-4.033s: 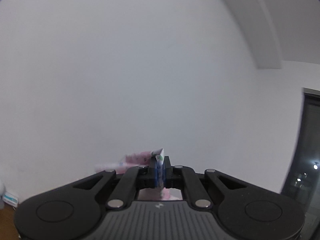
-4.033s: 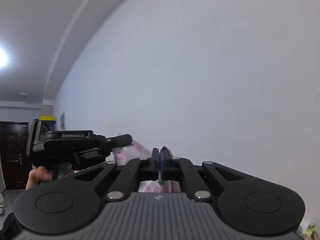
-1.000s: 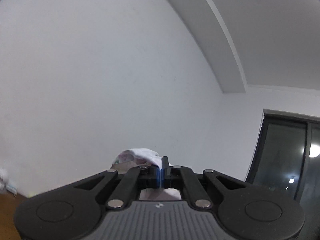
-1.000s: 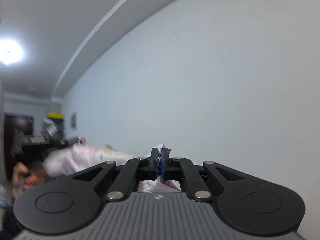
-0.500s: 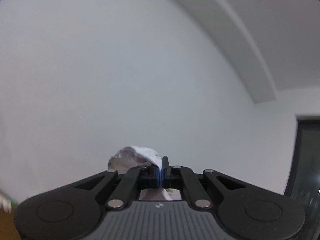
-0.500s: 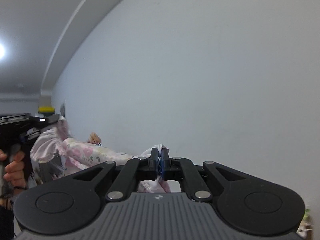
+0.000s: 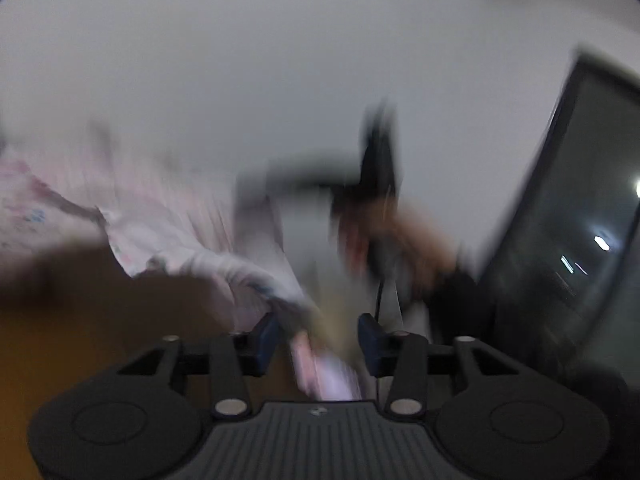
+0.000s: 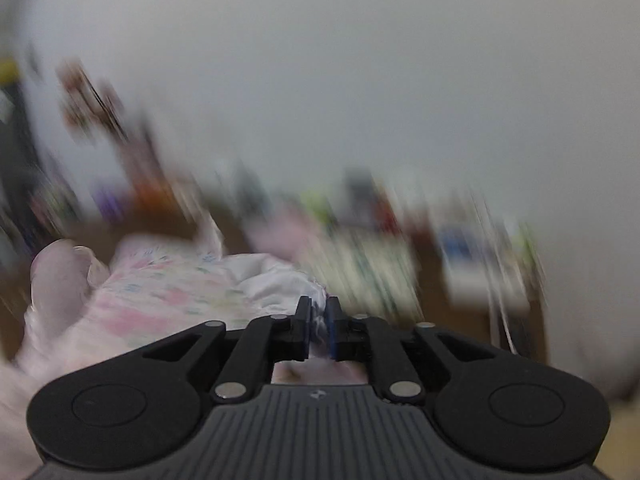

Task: Fold clothes
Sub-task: 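Shake out and lower the pink dress onto the table with both grippers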

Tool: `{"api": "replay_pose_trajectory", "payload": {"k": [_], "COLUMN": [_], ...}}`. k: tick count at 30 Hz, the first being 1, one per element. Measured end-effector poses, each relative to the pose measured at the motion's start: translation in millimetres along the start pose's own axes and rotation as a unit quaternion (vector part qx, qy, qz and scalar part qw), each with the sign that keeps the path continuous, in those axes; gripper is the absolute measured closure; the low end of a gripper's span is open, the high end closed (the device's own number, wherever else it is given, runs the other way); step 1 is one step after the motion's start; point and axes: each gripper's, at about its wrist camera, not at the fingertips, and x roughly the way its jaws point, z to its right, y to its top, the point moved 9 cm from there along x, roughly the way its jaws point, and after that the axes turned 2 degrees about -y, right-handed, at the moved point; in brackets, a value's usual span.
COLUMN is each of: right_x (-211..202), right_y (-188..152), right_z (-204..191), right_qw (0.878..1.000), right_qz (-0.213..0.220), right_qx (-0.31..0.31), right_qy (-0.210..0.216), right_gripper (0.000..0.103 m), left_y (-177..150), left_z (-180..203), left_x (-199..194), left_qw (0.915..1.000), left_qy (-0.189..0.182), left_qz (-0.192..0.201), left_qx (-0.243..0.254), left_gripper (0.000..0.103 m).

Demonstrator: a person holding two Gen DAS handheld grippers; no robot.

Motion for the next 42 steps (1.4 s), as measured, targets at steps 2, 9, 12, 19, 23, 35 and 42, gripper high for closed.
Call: {"api": "replay_pose_trajectory", "payload": {"k": [2, 9, 12, 19, 23, 35, 42], "right_x": [-2, -12, 2, 21, 36, -6, -42], "right_y": [-37, -130, -155, -186, -198, -229, -230], "right_z": [-2, -73, -105, -95, -95, -88, -68], "right_qw": [0.998, 0.998, 0.998, 0.996, 0.996, 0.997, 0.999], "right_qz": [0.0, 0.03, 0.026, 0.005, -0.014, -0.061, -0.047], "right_qx": [-0.032, -0.034, -0.015, 0.071, 0.067, 0.0, 0.022], "right_qy": [-0.045, 0.035, 0.062, 0.058, 0.054, 0.037, 0.009], "right_gripper": [0.046, 0.022, 0.028, 0.064, 0.076, 0.076, 0.073], "left_y": [-10, 91, 113, 97, 89, -11, -43], "left_z": [-28, -164, -226, -289, -312, -233, -189], "left_x": [-9, -110, -108, -83, -74, -121, -153], "left_qw": [0.9988, 0.9586, 0.9331, 0.9518, 0.9486, 0.9396, 0.9564], "left_qy": [-0.007, 0.246, 0.339, 0.298, 0.314, 0.333, 0.284], "left_qz": [-0.027, 0.141, 0.11, 0.011, -0.036, -0.078, -0.057], "left_qx": [-0.04, 0.02, 0.051, 0.072, 0.014, 0.007, -0.037], "left_gripper": [0.064, 0.019, 0.021, 0.022, 0.052, 0.073, 0.074]}}
